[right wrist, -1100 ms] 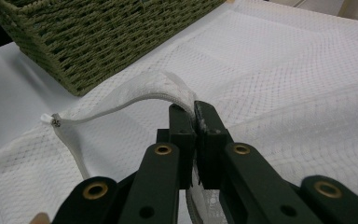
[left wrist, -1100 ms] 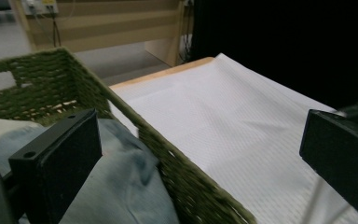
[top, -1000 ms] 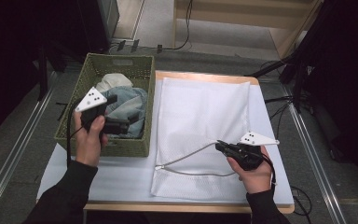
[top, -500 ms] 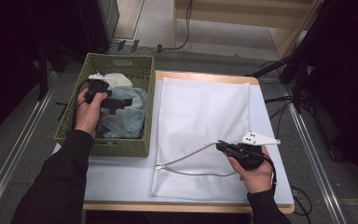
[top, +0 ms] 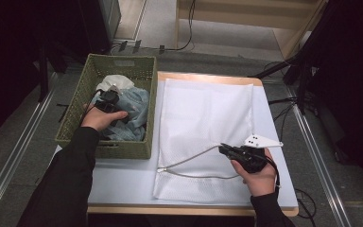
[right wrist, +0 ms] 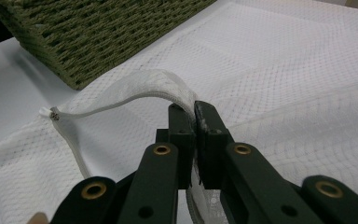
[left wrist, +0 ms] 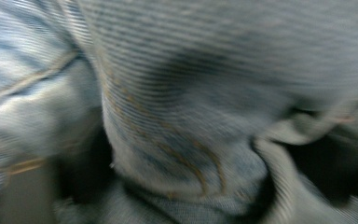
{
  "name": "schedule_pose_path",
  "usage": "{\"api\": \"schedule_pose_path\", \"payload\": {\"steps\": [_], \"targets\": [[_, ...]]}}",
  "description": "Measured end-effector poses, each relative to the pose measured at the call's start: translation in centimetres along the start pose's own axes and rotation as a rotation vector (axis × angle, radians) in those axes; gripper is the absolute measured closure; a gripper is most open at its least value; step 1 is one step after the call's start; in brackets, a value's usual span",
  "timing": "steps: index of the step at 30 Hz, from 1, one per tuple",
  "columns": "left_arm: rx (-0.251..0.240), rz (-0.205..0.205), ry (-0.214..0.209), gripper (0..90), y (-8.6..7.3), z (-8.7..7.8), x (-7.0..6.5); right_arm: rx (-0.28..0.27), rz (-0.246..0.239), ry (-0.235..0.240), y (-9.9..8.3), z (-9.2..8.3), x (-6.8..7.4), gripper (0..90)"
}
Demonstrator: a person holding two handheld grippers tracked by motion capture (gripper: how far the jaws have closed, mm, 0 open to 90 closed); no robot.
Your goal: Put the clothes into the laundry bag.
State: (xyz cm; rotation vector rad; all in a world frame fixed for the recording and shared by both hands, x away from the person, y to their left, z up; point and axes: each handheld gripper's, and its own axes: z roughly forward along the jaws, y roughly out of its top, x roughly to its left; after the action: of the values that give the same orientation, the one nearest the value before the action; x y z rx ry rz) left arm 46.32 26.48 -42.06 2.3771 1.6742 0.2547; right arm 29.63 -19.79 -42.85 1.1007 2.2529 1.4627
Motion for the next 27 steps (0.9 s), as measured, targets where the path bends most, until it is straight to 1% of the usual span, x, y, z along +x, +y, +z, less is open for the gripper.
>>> {"api": "schedule_pose_path", "payload": {"steps": [1, 2, 3, 4, 5, 6, 7, 8, 9, 10, 11, 12, 13, 14, 15, 16, 17, 18, 19, 20, 22, 23, 24, 25, 26, 27], "targets": [[0.000, 0.000, 0.000, 35.1, 0.0, 0.0, 0.0, 0.000, 0.000, 0.000, 0.0, 0.0, 0.0, 87.2], [-0.017, -0.007, -0.055, 53.9, 0.0, -0.5, 0.3, 0.000, 0.000, 0.001, 0.0, 0.0, 0.0, 87.2], [-0.034, -0.023, -0.087, 53.9, -0.1, -0.6, 0.5, 0.000, 0.000, 0.001, 0.0, 0.0, 0.0, 87.2], [-0.063, -0.040, -0.138, 61.6, -0.2, -0.9, 0.8, -0.001, 0.000, 0.001, 0.0, 0.0, 0.0, 87.2], [-0.093, -0.041, -0.190, 66.9, -0.3, -1.2, 0.9, -0.001, 0.001, 0.001, 0.0, 0.0, -0.1, 87.2], [-0.140, -0.023, -0.310, 69.0, -0.4, -1.5, 0.9, -0.002, 0.001, 0.001, 0.0, 0.0, -0.1, 87.2], [-0.179, -0.016, -0.432, 70.4, -0.4, -1.6, 0.8, -0.003, 0.003, 0.001, 0.0, 0.0, -0.1, 87.2], [-0.216, -0.012, -0.570, 70.6, -0.4, -1.8, 0.7, -0.002, 0.003, 0.001, 0.0, 0.0, -0.1, 87.2], [-0.243, 0.012, -0.616, 70.6, -0.4, -2.0, 0.5, -0.001, 0.003, 0.001, 0.0, 0.1, 0.0, 87.2], [-0.252, 0.030, -0.604, 70.1, -0.5, -2.1, 0.4, 0.001, 0.003, 0.000, 0.0, 0.1, -0.1, 87.2], [-0.260, 0.034, -0.586, 68.2, -0.5, -2.1, 0.6, 0.003, 0.006, 0.001, 0.0, 0.1, -0.1, 87.3], [-0.273, 0.017, -0.588, 63.2, -0.5, -2.1, 0.8, 0.003, 0.006, 0.001, 0.0, 0.2, -0.1, 87.2], [-0.289, -0.016, -0.580, 53.6, -0.5, -2.2, 1.1, 0.005, 0.006, 0.002, -0.1, 0.2, -0.1, 87.2], [-0.295, -0.060, -0.554, 38.2, -0.4, -2.4, 1.2, 0.007, 0.008, 0.001, -0.1, 0.2, -0.1, 87.2], [-0.283, -0.071, -0.563, 25.3, -0.4, -2.3, 1.3, 0.004, 0.009, 0.001, -0.1, 0.2, -0.2, 87.2], [-0.251, -0.079, -0.594, 10.1, -0.3, -2.0, 1.3, 0.004, 0.009, 0.002, -0.2, 0.2, -0.3, 87.2], [-0.222, -0.078, -0.598, 10.1, -0.3, -1.7, 1.1, 0.004, 0.009, 0.002, -0.2, 0.2, -0.3, 87.2], [-0.148, -0.021, -0.527, 0.0, 0.1, -1.1, 0.0, 0.003, 0.011, 0.005, -0.2, 0.2, -0.3, 87.2], [-0.148, -0.021, -0.527, 0.0, 0.1, -1.1, 0.0, 0.003, 0.011, 0.005, -0.2, 0.2, -0.3, 87.2], [-0.121, 0.013, -0.484, 0.0, 0.3, -0.8, -0.6, 0.004, 0.011, 0.006, -0.2, 0.2, -0.3, 87.2], [-0.074, 0.069, -0.416, 0.0, 0.6, -0.3, -1.6, 0.003, 0.013, 0.005, -0.2, 0.2, -0.3, 87.3], [-0.054, 0.086, -0.397, 0.0, 0.7, 0.0, -2.0, 0.005, 0.016, 0.005, -0.2, 0.2, -0.3, 87.2], [-0.040, 0.105, -0.364, 1.9, 0.8, 0.2, -2.4, 0.006, 0.016, 0.005, -0.2, 0.2, -0.3, 87.2], [-0.034, 0.121, -0.328, 8.2, 0.9, 0.1, -2.6, 0.006, 0.014, 0.006, -0.3, 0.2, -0.3, 87.2], [-0.034, 0.127, -0.301, 14.3, 1.0, 0.0, -2.8, 0.006, 0.009, 0.005, -0.3, 0.3, -0.3, 87.2], [-0.039, 0.137, -0.301, 23.1, 1.0, -0.1, -3.0, 0.007, 0.010, 0.005, -0.3, 0.3, -0.3, 87.2]]}}
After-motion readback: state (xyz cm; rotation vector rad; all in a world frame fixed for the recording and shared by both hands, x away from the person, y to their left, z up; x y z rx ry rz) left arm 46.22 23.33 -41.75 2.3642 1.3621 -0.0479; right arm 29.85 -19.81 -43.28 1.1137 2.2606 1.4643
